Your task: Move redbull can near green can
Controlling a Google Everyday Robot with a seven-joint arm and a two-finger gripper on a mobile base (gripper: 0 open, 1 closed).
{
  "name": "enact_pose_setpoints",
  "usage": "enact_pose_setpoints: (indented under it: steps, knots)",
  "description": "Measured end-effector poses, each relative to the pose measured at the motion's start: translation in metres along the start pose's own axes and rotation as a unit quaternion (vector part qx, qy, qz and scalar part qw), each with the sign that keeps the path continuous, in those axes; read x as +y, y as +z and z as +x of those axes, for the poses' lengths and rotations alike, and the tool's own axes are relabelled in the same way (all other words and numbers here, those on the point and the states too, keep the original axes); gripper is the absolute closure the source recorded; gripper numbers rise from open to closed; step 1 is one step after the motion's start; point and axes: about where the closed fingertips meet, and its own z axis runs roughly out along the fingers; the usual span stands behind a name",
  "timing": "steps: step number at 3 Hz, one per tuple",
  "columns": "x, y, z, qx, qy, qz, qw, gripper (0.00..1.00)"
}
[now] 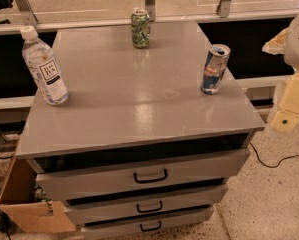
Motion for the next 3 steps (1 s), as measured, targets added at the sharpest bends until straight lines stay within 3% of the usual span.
enact_pose_setpoints:
  steps: [1,2,3]
  knots:
    - [0.000,0.000,0.000,0.000,0.000,0.000,1.0000,0.00]
    - [-0.015,0.002,0.006,-0.027,0.011,0.016,0.9994,0.00]
    - [-0.050,0.014,0.013,-0.086,0.030,0.039,0.9951,0.00]
